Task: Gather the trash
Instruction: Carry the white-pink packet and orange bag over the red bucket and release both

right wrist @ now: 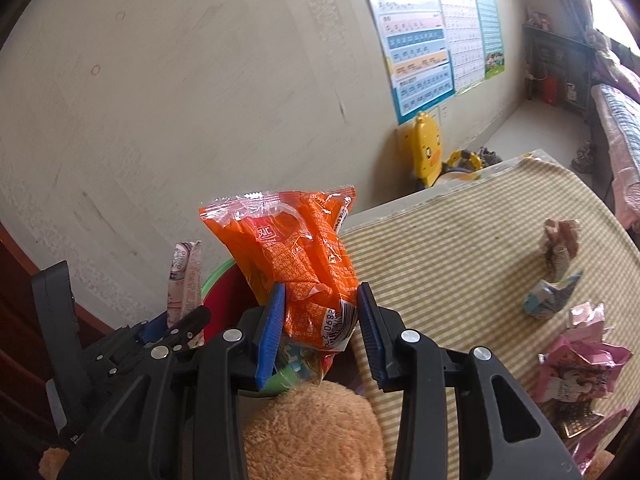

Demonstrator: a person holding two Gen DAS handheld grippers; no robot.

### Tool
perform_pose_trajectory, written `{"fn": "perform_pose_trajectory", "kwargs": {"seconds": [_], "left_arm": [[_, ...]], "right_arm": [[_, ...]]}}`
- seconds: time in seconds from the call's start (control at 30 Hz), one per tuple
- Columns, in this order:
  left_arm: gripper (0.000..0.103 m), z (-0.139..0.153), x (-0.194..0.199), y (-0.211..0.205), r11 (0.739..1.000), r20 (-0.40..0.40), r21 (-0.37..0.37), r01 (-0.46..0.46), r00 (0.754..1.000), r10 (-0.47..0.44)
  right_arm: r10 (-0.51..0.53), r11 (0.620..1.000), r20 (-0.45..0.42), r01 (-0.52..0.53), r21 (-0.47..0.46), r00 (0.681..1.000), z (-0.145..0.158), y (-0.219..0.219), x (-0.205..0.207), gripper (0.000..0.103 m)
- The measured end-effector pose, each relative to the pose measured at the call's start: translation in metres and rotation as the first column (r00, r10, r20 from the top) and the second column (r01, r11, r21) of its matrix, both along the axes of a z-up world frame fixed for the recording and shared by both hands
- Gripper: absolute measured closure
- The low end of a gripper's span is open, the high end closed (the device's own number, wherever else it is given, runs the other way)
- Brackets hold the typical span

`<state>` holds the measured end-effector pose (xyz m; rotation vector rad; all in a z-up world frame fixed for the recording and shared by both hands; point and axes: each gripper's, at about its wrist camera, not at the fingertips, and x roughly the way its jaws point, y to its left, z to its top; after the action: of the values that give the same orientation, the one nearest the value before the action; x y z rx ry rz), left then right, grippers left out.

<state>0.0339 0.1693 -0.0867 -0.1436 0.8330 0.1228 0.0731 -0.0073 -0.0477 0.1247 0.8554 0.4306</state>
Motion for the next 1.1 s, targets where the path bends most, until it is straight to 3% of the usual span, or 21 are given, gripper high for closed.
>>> {"fn": "perform_pose_trajectory", "kwargs": {"seconds": [0.4,1.1], "left_arm": [[0.072,-0.018,0.006,0.017,0.999,-0.049,-0.032,-0.032,0.998,0.031],[0.071,-0.041,0.013,0.027,0.997,-0.114,-0.044,-0.060,0.992,0.055]], "right_arm": [[0.060,0.998,-0.045,-0.060,-0.019,0.997,-0.019,0.032,0.012,0.067],[0.085,0.996,-0.076,-0.086,-0.020,0.994,-0.036,0.046,0.029,0.067]]}}
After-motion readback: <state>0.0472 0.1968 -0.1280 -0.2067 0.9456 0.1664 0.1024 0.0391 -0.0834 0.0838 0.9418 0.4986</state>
